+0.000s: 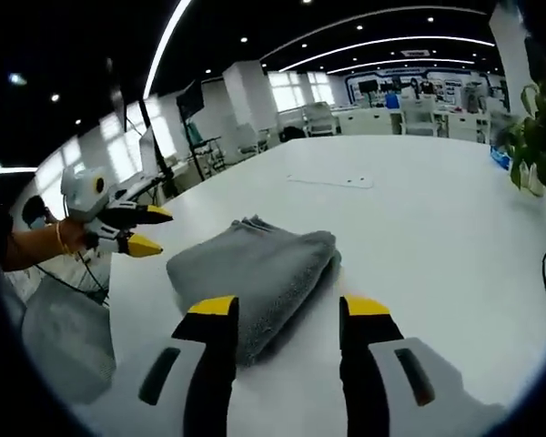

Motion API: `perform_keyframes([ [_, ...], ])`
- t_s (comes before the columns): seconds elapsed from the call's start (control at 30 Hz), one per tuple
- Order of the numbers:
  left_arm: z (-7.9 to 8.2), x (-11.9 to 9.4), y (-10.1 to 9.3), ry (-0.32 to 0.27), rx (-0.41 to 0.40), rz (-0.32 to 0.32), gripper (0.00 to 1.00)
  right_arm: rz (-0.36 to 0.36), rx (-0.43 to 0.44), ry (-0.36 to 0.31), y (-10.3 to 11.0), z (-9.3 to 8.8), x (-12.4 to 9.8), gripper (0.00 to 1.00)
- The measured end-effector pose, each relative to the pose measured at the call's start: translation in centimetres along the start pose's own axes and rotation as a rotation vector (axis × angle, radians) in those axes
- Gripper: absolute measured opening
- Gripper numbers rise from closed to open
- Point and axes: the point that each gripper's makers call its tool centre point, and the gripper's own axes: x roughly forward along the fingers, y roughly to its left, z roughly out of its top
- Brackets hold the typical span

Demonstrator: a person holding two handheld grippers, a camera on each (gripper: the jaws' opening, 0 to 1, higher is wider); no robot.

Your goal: Fold the towel on the table until its edges align and the towel forms a compact rectangular stack.

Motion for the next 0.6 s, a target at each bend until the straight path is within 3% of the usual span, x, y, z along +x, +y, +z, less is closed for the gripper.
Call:
perform_keyframes([
  [0.33,-0.3,-2.8,-1.2,-0.039,-0.039,0.016,0.58,-0.026,-0.030,-0.010,2.1,-1.7,-1.8,0.47],
  [0.6,-1.3,-2.5,-1.5,-0.019,-0.031,-0.008,0.60,-0.046,-0.055,0.001,3.5,-3.3,-2.0,0.47],
])
